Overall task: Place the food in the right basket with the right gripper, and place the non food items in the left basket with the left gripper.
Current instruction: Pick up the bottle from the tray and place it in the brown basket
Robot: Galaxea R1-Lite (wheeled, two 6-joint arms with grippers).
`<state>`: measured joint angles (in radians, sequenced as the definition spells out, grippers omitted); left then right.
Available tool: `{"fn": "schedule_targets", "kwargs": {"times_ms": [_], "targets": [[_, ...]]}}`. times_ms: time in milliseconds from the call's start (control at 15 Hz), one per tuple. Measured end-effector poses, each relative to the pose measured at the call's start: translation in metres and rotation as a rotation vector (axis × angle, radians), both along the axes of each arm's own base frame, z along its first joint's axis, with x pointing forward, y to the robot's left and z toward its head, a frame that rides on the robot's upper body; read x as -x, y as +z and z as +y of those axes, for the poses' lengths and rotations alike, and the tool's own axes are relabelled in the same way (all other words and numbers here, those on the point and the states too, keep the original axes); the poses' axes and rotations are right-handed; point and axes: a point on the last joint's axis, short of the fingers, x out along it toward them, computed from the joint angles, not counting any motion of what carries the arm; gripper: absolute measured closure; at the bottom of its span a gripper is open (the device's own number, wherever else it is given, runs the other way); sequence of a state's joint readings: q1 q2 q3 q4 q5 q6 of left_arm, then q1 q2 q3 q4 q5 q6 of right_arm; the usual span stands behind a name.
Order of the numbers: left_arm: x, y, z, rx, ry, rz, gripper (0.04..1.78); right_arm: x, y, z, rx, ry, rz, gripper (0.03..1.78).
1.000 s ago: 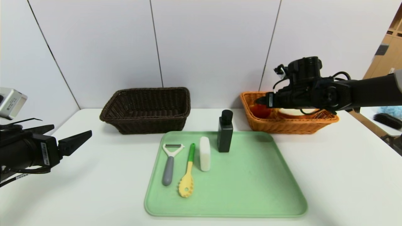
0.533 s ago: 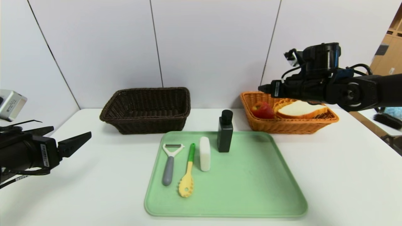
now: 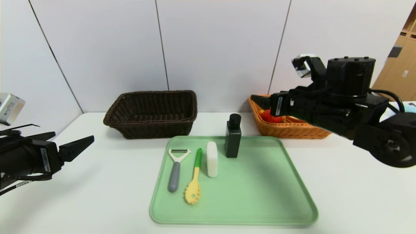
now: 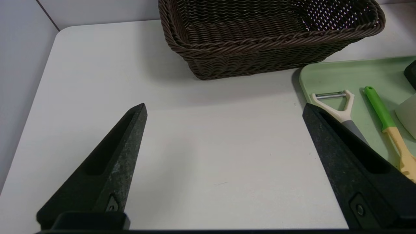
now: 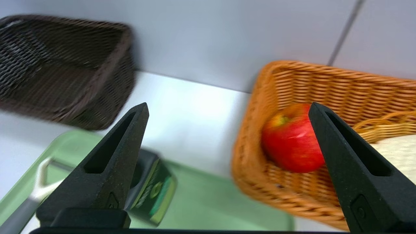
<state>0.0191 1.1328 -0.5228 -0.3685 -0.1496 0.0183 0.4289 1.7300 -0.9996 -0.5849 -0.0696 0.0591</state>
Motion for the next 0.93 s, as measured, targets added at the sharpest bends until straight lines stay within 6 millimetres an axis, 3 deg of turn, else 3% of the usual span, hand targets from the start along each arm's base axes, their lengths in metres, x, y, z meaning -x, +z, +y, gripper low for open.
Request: {"fn": "schedule_targets", "kwargs": {"times_ms": [267,467,933], "targets": [[0.000,-0.001,0.000,0.000,0.000,0.001,0.13,0.032,-0.030,0.018,0.038,0.089,-0.072,0.12],[0.001,-0.001,0.000,-0.001,-0.001,0.002,0.13,0.047,-0.046,0.030,-0.003,0.118,-0.032,0.12],[0.002,-0.002,0.000,0.000,0.002,0.003,0.13,0.047,-0.080,0.049,-0.010,0.099,0.004,0.12]]}}
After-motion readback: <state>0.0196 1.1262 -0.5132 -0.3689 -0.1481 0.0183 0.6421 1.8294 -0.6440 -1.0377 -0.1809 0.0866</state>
